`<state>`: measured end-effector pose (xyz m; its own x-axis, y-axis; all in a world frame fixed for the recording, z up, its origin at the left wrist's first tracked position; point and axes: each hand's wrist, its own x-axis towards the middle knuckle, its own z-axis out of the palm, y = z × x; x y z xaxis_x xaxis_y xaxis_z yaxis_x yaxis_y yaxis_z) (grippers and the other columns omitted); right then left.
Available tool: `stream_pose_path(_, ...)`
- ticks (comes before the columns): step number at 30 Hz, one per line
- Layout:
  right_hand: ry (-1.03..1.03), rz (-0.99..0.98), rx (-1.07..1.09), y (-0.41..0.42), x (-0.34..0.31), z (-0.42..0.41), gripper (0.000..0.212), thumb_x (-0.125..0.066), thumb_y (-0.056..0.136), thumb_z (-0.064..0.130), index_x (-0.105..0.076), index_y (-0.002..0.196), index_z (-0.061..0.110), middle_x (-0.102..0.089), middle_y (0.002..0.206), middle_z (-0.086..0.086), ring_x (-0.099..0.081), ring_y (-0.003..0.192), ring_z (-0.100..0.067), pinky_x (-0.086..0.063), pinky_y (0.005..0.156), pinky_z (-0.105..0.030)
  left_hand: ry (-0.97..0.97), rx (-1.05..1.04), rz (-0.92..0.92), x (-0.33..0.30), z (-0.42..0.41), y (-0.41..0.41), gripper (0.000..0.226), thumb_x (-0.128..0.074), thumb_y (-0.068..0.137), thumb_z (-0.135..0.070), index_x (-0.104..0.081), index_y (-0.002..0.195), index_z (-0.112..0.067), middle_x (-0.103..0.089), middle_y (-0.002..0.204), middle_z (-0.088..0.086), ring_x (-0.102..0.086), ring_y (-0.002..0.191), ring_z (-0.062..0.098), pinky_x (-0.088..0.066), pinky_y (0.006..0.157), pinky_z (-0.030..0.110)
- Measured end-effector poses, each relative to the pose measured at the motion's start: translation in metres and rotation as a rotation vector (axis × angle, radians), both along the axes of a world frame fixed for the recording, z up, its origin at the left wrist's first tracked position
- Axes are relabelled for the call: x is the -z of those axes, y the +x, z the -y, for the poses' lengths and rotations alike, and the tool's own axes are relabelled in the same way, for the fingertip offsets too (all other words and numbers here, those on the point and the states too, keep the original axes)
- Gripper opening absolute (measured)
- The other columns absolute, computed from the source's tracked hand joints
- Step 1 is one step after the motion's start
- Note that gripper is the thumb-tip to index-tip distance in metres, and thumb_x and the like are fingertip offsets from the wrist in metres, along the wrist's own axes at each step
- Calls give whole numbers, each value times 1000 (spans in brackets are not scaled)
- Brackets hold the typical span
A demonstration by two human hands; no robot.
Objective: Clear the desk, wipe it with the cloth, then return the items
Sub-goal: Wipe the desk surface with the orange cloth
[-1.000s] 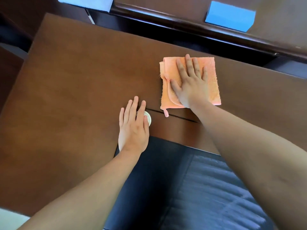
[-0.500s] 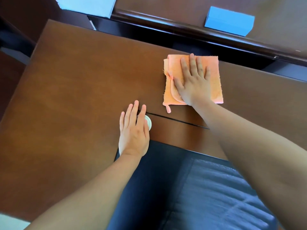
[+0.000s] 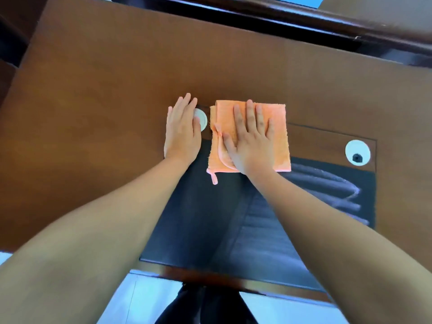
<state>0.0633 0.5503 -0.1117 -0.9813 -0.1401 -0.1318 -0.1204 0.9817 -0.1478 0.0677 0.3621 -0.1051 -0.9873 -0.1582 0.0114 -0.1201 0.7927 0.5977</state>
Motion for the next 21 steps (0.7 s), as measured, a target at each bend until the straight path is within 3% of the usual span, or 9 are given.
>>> stream_pose_path(4,-2,4,24,66,1,7,75,-18,105,63,-4,170,29,4,179,-3,6,165,-26,-5,130,-57,-44,88,-16,-8,6,62,43,-38,110,-7,-51,151,-5,-42,164,11,-35,154,28,-19,131,46)
stream_pose_path(8,-3,9,26,126,2,12,74,-15,106,65,-3,170,29,6,179,-3,7,165,-27,-4,130,-58,-185,144,36,-4,11,138,48,-37,112,-15,-41,159,-11,-30,171,8,-23,160,25,-19,131,45)
stream_pose_path(14,-14,6,18,209,3,23,75,-19,107,63,-2,170,27,8,178,-4,8,164,-27,-5,130,-59,-94,138,23,1,16,202,50,-41,109,-6,-41,159,-9,-31,171,6,-20,161,22,-19,131,44)
stream_pose_path(21,-43,-30,7,270,5,30,75,-32,105,59,-16,170,24,-3,179,-7,-3,165,-30,-12,128,-62,44,54,3,-2,14,207,48,-42,106,1,-51,153,-8,-40,166,4,-28,158,21,-26,129,45)
